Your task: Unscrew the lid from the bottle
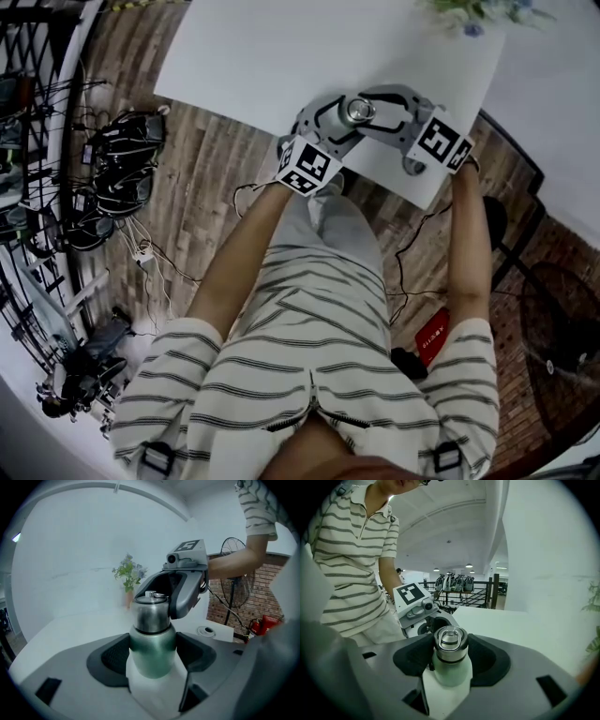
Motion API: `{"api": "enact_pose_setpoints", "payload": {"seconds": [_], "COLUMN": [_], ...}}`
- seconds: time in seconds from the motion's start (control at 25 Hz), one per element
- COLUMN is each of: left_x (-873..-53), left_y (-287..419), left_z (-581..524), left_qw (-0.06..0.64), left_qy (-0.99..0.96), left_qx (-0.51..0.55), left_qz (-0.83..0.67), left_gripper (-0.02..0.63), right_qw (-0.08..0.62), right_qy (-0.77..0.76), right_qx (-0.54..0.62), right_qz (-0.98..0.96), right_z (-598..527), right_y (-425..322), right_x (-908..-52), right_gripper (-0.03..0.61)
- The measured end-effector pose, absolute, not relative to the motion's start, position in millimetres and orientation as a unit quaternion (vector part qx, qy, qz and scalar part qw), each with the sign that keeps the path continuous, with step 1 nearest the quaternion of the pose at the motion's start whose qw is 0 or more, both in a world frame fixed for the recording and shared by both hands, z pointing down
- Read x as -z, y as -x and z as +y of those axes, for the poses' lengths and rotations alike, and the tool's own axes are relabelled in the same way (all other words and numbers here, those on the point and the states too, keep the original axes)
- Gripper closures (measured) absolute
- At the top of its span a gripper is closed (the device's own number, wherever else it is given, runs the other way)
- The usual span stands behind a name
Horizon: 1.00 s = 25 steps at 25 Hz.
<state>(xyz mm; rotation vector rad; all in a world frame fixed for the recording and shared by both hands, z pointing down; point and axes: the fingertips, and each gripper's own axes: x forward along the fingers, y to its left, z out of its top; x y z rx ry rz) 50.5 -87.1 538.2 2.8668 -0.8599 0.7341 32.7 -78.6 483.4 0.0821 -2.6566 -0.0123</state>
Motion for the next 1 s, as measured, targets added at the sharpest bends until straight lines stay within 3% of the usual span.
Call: {"api": "enact_pose_setpoints", "payload": {"seconds": [0.12,0.28,0.64,1.0], "left_x": [-536,-539,-537,-539], "left_y": [-50,-50,-50,-50], "left_z": [-87,-87,-87,-87], "left_qw": [0.03,0.029,0.028,0.027], "left_qy": [-0.93,-0.929,-0.929,-0.929], "left_qx": [-0.237,-0.239,-0.237,-0.238], "left_qz": [-0.279,-0.281,-0.282,-0.282], "left_gripper": [0.304,0.302,0.304,0.304], "right_qw": [0.236,0.193,0.142,0.122], "right_qy": [-0.05,-0.13,-0.367,-0.495], "right_qx": [-0.008,-0.019,-0.067,-0.113], "right_qz": [-0.971,-0.972,-0.917,-0.853], "right_z": [-80,-82,-87,-89], "right_y": [-32,-36,-50,-43], "right_x": [-480,-466,-458,-479], "right_gripper": [0.336,0.23,0.239,0.27]}}
